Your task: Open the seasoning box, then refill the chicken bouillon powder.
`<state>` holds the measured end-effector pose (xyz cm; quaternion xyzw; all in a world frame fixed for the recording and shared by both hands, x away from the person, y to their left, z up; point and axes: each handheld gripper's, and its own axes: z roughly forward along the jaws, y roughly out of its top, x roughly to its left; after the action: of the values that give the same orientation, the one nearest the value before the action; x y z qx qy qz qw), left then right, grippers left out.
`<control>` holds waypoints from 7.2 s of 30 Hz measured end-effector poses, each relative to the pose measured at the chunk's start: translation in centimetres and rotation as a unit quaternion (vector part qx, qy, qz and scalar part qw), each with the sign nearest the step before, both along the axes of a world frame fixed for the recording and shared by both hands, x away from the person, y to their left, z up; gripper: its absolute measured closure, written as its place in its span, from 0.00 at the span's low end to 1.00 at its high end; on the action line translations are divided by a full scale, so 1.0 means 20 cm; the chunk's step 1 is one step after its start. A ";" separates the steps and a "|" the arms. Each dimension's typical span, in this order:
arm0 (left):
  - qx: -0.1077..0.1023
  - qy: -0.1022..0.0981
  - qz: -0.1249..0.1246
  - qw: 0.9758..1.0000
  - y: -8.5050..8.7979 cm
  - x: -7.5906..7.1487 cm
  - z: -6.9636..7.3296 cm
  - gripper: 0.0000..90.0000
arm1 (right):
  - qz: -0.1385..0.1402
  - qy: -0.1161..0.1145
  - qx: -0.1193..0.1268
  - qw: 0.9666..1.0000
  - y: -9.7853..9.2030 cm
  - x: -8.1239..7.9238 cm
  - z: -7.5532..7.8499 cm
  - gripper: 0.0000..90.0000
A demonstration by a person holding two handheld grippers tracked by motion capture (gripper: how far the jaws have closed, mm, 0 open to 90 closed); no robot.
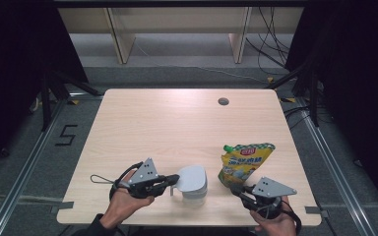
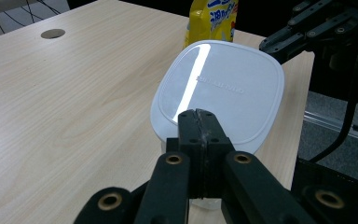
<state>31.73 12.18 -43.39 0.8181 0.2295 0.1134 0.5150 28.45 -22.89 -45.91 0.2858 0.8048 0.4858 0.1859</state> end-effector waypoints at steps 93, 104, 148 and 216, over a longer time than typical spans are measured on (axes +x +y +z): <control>0.037 0.036 0.052 0.997 0.20 -0.16 -0.28 0.30 | 0.117 -0.071 0.005 0.991 0.54 0.06 0.24 0.97; 0.041 0.035 0.058 0.997 0.20 -0.17 -0.27 0.23 | 0.071 -0.055 0.025 0.996 0.24 0.05 0.17 0.78; 0.045 0.041 0.061 0.996 0.19 -0.16 -0.27 0.23 | -0.047 0.013 0.060 0.997 -0.42 0.18 -0.07 0.22; 0.046 0.041 0.062 0.996 0.18 -0.17 -0.28 0.23 | -0.081 -0.024 0.056 0.995 -0.10 0.08 -0.06 0.40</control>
<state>28.43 15.76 -49.00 0.8294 0.2950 0.1215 0.4586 30.05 -24.94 -47.14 0.3483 0.7457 0.5204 0.2275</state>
